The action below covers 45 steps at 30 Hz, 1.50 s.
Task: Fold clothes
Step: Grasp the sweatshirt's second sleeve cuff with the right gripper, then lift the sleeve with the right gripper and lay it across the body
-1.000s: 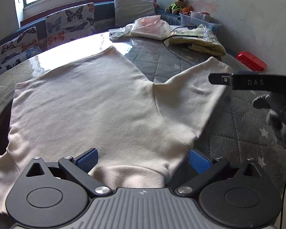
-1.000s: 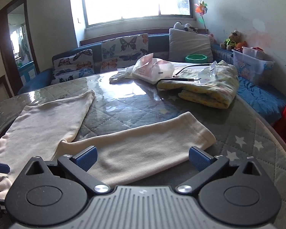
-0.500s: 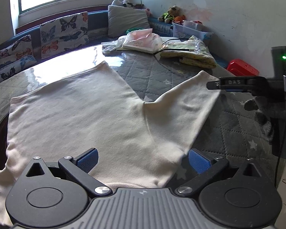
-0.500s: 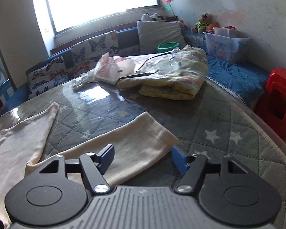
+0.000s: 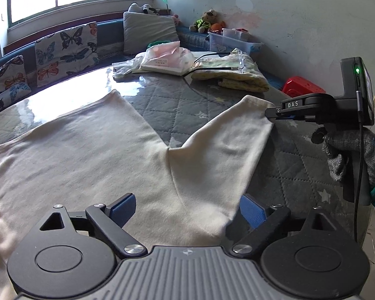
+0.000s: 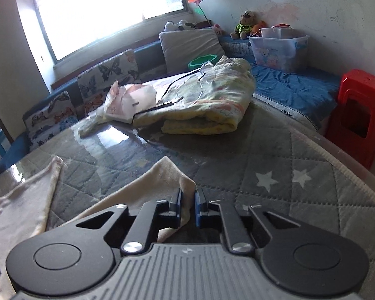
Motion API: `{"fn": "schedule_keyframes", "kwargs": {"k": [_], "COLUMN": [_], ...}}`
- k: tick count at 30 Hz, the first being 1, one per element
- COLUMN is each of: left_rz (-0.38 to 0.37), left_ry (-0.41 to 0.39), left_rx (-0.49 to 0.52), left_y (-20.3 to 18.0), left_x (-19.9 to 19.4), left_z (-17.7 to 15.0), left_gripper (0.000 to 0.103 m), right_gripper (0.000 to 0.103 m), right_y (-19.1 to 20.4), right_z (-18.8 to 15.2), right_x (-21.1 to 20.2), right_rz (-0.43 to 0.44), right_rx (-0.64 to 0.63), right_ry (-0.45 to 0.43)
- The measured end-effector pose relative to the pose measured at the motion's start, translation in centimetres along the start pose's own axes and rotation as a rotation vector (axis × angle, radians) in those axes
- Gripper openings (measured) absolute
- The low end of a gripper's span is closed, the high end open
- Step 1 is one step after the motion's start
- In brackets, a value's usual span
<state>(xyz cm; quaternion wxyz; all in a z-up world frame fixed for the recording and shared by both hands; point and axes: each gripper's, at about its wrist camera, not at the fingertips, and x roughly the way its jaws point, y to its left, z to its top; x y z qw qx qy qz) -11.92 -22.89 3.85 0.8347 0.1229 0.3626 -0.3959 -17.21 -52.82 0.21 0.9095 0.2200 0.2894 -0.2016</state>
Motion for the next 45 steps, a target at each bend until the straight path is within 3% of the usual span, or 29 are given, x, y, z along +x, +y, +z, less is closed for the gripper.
{"fn": "schedule_keyframes", "kwargs": {"k": [9,19,26,30,35,45], "left_rz": [-0.114,-0.222,-0.25,-0.199,-0.05,0.11], "left_ry": [-0.027,-0.006,-0.038,-0.086,-0.143,-0.207], "left_rx": [0.018,-0.036,-0.075,-0.068,-0.072,-0.247], "left_y": [-0.5,0.0,1.0,2.6,5.9,14.2], "left_x": [2.1,5.8,3.9,0.0,-4.6,-11.4], "left_z": [2.2,2.4,2.5,1.9,-0.2,-6.4], "left_gripper": [0.091,0.092,0.093,0.096,0.098,0.098], "right_gripper": [0.008,0.008,0.008,0.008,0.008,0.008], "right_y": [-1.1,-0.8,-0.5,0.1,3.4,15.9], "right_z": [1.4,1.9,2.3,2.6,3.0,1.7], "right_x": [-3.1,-5.1,-5.5,-6.2,-8.3,-11.6], "right_rz": [0.105,0.141,0.137,0.142,0.205,0.436], "right_rx": [0.081,0.082,0.079,0.068,0.017,-0.172], "right_ry": [-0.052,-0.085,-0.084,-0.086,-0.107,-0.088]}}
